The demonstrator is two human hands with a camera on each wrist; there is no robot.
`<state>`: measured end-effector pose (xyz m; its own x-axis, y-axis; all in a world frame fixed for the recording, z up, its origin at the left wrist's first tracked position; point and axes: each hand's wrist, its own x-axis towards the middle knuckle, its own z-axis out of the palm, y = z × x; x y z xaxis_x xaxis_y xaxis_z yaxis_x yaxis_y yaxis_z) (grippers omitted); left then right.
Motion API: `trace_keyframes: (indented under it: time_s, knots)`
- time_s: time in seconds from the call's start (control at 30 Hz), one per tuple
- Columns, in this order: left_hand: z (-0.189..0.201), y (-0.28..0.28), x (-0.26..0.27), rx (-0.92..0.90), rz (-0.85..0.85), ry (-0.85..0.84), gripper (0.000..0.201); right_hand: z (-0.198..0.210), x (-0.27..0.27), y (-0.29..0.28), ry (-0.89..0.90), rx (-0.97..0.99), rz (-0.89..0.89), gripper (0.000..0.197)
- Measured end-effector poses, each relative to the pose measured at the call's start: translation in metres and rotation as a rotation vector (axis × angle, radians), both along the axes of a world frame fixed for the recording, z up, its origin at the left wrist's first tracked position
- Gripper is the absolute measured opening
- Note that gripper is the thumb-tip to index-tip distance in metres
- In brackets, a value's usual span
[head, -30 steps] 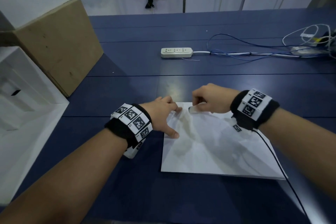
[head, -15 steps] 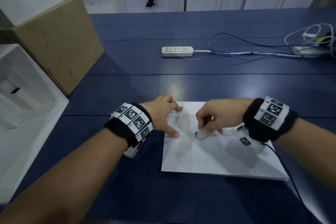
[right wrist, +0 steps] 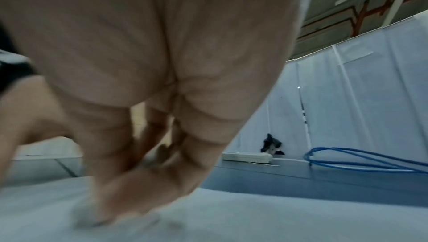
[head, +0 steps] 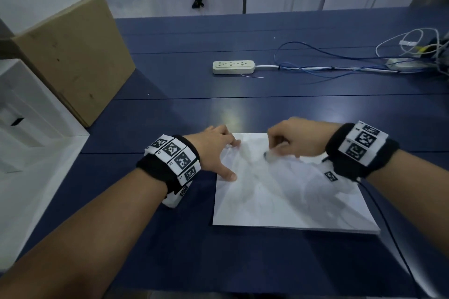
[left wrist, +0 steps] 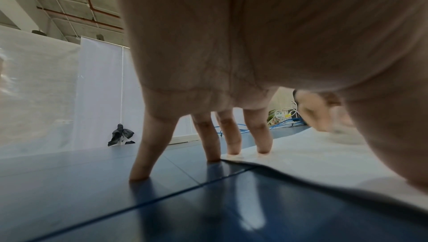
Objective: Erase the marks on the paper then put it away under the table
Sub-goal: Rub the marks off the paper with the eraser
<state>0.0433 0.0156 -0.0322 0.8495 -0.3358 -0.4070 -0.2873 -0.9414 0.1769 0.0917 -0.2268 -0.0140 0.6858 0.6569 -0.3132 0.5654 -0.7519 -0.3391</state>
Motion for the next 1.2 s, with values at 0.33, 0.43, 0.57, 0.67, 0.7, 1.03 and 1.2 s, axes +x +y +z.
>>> trace_keyframes:
  time_s: [0.33, 0.43, 0.57, 0.67, 0.7, 1.03, 1.2]
  knots:
    - [0.0, 0.0, 0.0, 0.006, -0.005, -0.005, 0.099, -0.004, -0.01, -0.001, 0.05, 0.009, 0.043, 0.028]
    - [0.001, 0.0, -0.002, 0.005, -0.002, -0.011, 0.099, -0.001, 0.01, -0.004, -0.137, 0.004, -0.089, 0.028]
    - [0.001, 0.0, -0.002, 0.011, 0.007, -0.009, 0.098, 0.0, -0.015, -0.005, 0.05, 0.034, 0.011, 0.028]
    - [0.001, -0.001, -0.001, 0.015, 0.006, 0.002, 0.099, -0.005, -0.02, -0.002, 0.114, 0.038, 0.051, 0.029]
    - [0.002, -0.001, -0.001, 0.018, 0.002, 0.003, 0.099, -0.004, -0.013, -0.002, 0.064, 0.039, 0.026, 0.03]
    - [0.003, -0.001, -0.002, 0.023, -0.008, -0.006, 0.098, -0.013, -0.028, -0.007, 0.023, 0.026, 0.024, 0.032]
    - [0.002, 0.002, -0.014, 0.068, -0.023, -0.002, 0.097, -0.015, -0.031, -0.009, 0.001, 0.04, 0.001, 0.032]
